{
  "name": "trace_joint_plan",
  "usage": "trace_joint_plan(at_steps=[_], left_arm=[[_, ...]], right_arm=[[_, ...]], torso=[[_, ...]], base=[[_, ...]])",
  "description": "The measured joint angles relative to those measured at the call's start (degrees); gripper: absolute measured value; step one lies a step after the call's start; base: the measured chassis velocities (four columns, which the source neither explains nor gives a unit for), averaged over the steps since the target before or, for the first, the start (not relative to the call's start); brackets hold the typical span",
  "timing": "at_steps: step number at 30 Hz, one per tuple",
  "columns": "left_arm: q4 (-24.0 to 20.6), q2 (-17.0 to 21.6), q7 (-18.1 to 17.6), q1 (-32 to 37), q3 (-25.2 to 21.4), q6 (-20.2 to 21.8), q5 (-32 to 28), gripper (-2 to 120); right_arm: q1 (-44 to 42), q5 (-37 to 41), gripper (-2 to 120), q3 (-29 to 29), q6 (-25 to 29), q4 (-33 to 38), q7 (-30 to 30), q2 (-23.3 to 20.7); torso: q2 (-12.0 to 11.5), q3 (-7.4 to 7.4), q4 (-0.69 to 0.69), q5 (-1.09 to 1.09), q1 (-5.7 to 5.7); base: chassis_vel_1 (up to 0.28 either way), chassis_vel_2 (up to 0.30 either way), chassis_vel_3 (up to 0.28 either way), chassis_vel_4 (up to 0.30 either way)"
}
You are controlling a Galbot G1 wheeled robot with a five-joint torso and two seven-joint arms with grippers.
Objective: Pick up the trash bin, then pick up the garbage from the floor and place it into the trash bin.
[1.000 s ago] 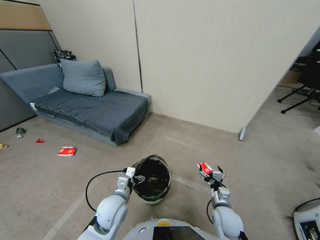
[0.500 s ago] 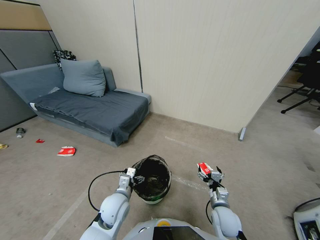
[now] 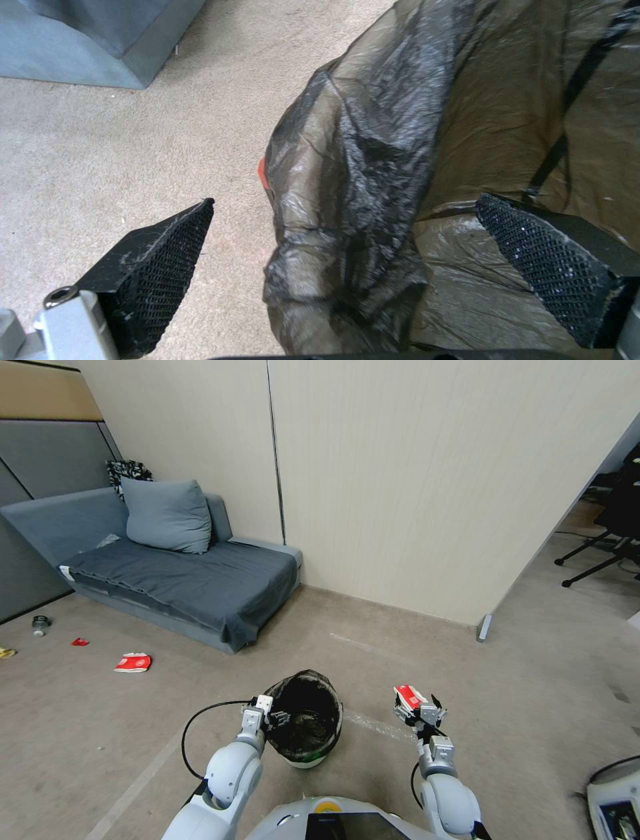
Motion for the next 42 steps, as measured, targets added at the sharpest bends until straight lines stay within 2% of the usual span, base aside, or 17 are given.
trace_joint_plan(at_steps=[6, 10, 12, 14, 16, 17, 20, 22, 23, 25, 27, 28, 32, 42], left_arm=[[0.7, -0.1, 0.2, -0.4, 0.3, 0.0, 0.6, 100], [1.3, -0.2, 1.0, -0.5, 0.3, 0.0, 2.7, 95], [1.6, -0.3, 1.3, -0.5, 0.4, 0.0, 3.3, 85], [1.7, -0.3, 1.3, -0.5, 0.4, 0.0, 3.4, 81], [1.9, -0.3, 1.4, -0.5, 0.4, 0.0, 3.4, 69], [1.9, -0.3, 1.4, -0.5, 0.4, 0.0, 3.4, 69], [1.9, -0.2, 1.4, -0.5, 0.2, 0.0, 3.3, 56], [1.9, -0.2, 1.4, -0.5, 0.2, 0.0, 3.3, 54], [1.9, -0.2, 1.4, -0.5, 0.2, 0.0, 3.2, 46], [1.9, -0.2, 1.5, -0.5, 0.2, 0.0, 3.2, 44], [1.9, -0.2, 1.5, -0.5, 0.1, 0.0, 3.1, 31], [1.9, -0.2, 1.5, -0.5, 0.1, 0.0, 3.1, 31], [1.9, -0.2, 1.7, -0.6, 0.1, 0.0, 2.5, 13], [1.7, -0.1, 1.7, -0.6, 0.2, 0.0, 2.1, 11]], right_arm=[[0.2, 0.0, 100, 0.0, -0.1, -0.5, 0.0, 0.0], [0.2, 0.1, 100, 0.1, 0.0, -0.7, 0.0, 0.0], [0.2, 0.2, 100, 0.1, 0.0, -0.8, 0.0, 0.0], [0.2, 0.2, 100, 0.1, 0.0, -0.8, 0.0, 0.0], [0.3, 0.2, 100, 0.1, 0.0, -0.8, 0.0, 0.0], [0.3, 0.2, 100, 0.1, 0.0, -0.8, 0.0, 0.0], [0.2, 0.2, 100, 0.1, 0.0, -0.8, 0.0, 0.0], [0.2, 0.2, 100, 0.1, 0.0, -0.8, 0.0, 0.0], [0.2, 0.2, 100, 0.1, 0.0, -0.8, 0.0, 0.0], [0.2, 0.2, 100, 0.1, 0.0, -0.8, 0.0, 0.0], [0.2, 0.2, 100, 0.1, 0.0, -0.7, 0.0, 0.0], [0.2, 0.2, 100, 0.1, 0.0, -0.7, 0.0, 0.0], [0.2, 0.2, 100, 0.1, 0.1, -0.7, 0.0, 0.0], [0.6, 0.4, 100, 0.1, 0.1, -0.7, -0.1, 0.0]], torso=[[0.0, 0.0, 0.0, 0.0, 0.0], [0.0, 0.0, 0.0, 0.0, 0.0], [0.0, 0.0, 0.0, 0.0, 0.0], [0.0, 0.0, 0.0, 0.0, 0.0], [0.0, 0.0, 0.0, 0.0, 0.0], [0.0, 0.0, 0.0, 0.0, 0.0], [0.0, 0.0, 0.0, 0.0, 0.0], [0.0, 0.0, 0.0, 0.0, 0.0], [0.0, 0.0, 0.0, 0.0, 0.0], [0.0, 0.0, 0.0, 0.0, 0.0], [0.0, 0.0, 0.0, 0.0, 0.0], [0.0, 0.0, 0.0, 0.0, 0.0], [0.0, 0.0, 0.0, 0.0, 0.0], [0.0, 0.0, 0.0, 0.0, 0.0]], base=[[0.0, 0.0, 0.0, 0.0], [0.0, 0.0, 0.0, 0.0], [0.0, 0.0, 0.0, 0.0], [0.0, 0.0, 0.0, 0.0], [0.0, 0.0, 0.0, 0.0], [0.0, 0.0, 0.0, 0.0], [0.0, 0.0, 0.0, 0.0], [0.0, 0.0, 0.0, 0.0], [0.0, 0.0, 0.0, 0.0], [0.0, 0.0, 0.0, 0.0], [0.0, 0.0, 0.0, 0.0], [0.0, 0.0, 0.0, 0.0], [0.0, 0.0, 0.0, 0.0], [0.0, 0.0, 0.0, 0.0]])
